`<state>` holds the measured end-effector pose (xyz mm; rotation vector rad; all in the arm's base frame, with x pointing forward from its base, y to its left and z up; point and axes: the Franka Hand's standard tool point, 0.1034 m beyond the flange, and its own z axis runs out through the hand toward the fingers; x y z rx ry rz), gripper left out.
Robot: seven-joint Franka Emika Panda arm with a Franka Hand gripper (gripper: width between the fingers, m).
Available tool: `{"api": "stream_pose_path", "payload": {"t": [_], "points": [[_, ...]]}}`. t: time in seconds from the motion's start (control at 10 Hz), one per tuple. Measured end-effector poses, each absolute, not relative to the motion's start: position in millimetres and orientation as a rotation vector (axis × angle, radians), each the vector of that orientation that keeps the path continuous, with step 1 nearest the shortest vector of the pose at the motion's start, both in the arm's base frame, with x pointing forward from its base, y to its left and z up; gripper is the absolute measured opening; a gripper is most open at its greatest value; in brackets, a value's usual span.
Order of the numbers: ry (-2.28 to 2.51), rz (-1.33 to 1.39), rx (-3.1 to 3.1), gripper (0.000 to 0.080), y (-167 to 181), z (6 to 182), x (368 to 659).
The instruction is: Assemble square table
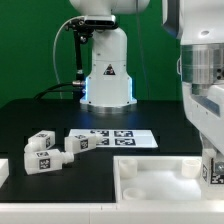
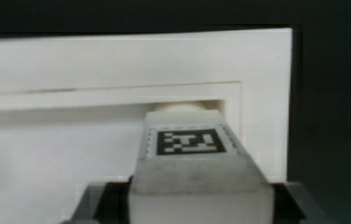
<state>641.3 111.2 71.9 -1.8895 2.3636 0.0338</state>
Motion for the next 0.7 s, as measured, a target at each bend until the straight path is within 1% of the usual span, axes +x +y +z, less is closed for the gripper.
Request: {"api": "stream_pose_path", "payload": {"t": [0.2,0.5,0.6,0.7], "points": [[2.446,0.034,-1.784,0.0285,110.8,72.4,641.5],[2.440,0.033,-1.793,0.0285,110.9,72.2,641.3],[2.360,0.019,-1.897,0.0439,110.1,73.5,642.4],[2.238,0.004,-2.032,0.0572,109.7,76.5,644.2]]}}
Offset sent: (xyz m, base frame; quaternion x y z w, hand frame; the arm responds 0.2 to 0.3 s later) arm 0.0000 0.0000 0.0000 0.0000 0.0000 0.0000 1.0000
